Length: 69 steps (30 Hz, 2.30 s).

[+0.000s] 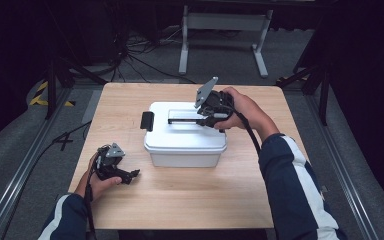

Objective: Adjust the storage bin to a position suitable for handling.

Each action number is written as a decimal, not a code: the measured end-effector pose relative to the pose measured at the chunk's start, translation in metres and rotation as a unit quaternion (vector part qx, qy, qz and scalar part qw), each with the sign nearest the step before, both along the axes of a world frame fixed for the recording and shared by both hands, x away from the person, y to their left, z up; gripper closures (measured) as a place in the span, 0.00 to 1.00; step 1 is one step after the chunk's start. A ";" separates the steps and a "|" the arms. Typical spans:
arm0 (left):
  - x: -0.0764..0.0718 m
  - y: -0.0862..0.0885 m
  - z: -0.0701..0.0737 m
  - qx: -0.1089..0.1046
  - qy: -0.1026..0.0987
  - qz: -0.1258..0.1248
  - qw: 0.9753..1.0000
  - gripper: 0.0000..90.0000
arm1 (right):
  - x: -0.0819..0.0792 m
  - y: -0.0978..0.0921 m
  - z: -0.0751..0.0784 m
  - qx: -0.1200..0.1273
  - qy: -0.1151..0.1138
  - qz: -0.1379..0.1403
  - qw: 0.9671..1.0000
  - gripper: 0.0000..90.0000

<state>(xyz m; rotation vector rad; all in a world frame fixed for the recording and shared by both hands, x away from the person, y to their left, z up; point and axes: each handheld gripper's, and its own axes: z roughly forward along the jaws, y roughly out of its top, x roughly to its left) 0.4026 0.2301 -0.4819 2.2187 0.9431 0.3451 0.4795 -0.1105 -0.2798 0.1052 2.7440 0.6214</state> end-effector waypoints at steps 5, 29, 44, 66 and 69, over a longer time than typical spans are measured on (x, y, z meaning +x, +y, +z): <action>0.000 0.000 0.000 0.000 0.000 0.000 1.000 0.00 | 0.002 0.008 -0.004 -0.019 0.002 0.001 1.000 0.84; 0.000 0.000 0.000 0.000 0.000 0.000 1.000 0.00 | -0.004 0.014 0.003 -0.014 -0.013 0.024 1.000 0.94; 0.000 0.000 0.000 0.000 0.000 0.000 1.000 0.00 | -0.008 0.008 0.012 0.008 -0.028 0.037 0.999 0.94; 0.000 0.000 0.000 -0.001 0.000 0.001 1.000 0.00 | -0.021 -0.032 0.033 0.040 -0.050 0.024 0.998 0.94; 0.000 0.000 0.000 0.000 0.000 0.001 1.000 0.00 | -0.024 -0.041 0.035 0.046 -0.056 0.019 0.997 0.94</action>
